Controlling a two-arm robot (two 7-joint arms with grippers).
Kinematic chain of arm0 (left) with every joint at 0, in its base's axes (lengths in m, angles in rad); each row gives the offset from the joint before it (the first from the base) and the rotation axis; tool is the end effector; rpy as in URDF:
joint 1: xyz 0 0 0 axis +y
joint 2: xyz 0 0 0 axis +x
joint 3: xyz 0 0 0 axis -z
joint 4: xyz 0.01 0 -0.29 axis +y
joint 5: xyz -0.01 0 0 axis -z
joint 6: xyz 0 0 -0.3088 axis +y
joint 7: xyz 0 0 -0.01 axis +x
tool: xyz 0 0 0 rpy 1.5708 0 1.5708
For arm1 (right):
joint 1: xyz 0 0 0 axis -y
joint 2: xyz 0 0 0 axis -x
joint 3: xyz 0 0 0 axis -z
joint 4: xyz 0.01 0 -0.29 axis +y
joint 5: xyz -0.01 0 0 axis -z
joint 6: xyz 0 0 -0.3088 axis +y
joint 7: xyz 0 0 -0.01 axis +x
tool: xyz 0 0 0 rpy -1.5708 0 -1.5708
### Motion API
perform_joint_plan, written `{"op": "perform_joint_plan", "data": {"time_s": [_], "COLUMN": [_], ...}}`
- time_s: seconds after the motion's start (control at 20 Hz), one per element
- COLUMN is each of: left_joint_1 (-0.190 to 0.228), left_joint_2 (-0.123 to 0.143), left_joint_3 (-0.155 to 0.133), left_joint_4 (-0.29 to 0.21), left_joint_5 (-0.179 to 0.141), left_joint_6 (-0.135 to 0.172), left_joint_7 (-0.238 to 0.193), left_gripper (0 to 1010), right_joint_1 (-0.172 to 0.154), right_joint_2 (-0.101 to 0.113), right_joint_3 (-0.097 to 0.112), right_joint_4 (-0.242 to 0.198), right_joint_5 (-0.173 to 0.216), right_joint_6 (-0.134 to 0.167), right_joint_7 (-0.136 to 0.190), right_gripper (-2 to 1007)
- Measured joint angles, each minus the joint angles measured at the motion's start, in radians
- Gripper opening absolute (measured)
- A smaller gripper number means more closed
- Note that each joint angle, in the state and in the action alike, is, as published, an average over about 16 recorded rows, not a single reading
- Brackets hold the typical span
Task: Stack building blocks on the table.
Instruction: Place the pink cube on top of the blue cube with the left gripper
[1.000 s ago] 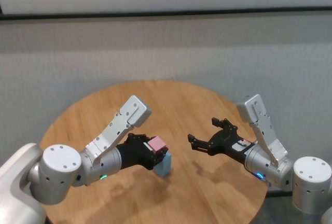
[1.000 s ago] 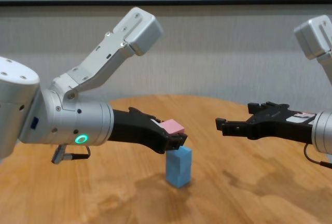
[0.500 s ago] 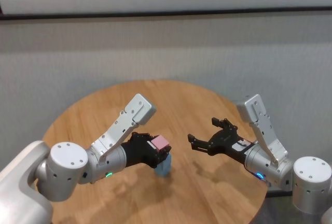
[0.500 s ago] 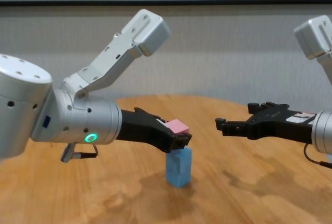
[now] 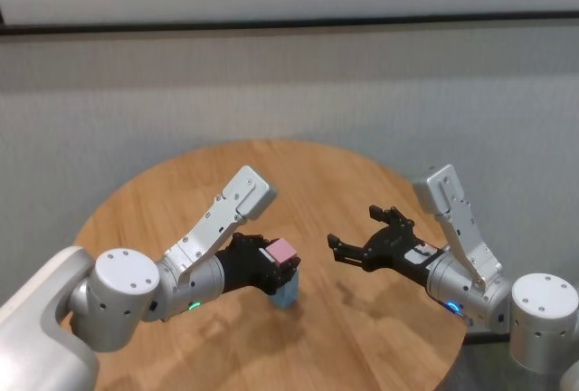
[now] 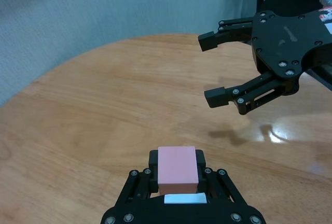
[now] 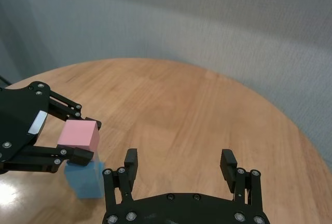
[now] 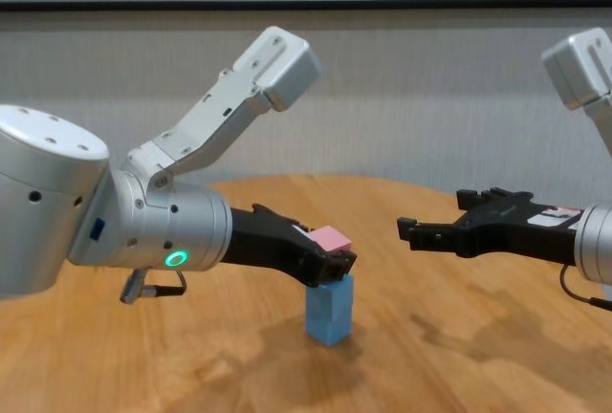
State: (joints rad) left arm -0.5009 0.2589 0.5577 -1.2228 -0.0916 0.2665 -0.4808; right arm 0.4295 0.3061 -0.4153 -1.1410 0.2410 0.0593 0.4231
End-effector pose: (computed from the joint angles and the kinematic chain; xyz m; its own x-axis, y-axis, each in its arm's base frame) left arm 0.4373 -0.0512 -0.2601 0.7563 0.6234 0.1985 -0.6432 0.6530 0.3999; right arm 0.4324 -0.0166 -0.2951 0.6167 -0.7804 0.1037 0.7774 0.5829 -0.2363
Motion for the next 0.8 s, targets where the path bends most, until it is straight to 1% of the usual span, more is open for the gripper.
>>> {"op": "perform_joint_plan", "data": {"time_s": [0.3,0.8], "left_joint_1": [0.000,0.009], "left_joint_2": [-0.002,0.001], "left_joint_3": [-0.001,-0.006], "left_joint_4": [0.001,-0.025], "left_joint_5": [0.003,0.006], "left_joint_6": [0.001,0.011], "left_joint_7": [0.003,0.008], "left_gripper": [397,397], "right_joint_1": [0.000,0.000], "right_joint_2": [0.000,0.000], "right_joint_3": [0.000,0.000], "right_joint_4": [0.000,0.000], "right_joint_5": [0.000,0.000], "right_joint_6": [0.000,0.000], "right_joint_7": [0.000,0.000], "right_gripper": [1005,1005]}}
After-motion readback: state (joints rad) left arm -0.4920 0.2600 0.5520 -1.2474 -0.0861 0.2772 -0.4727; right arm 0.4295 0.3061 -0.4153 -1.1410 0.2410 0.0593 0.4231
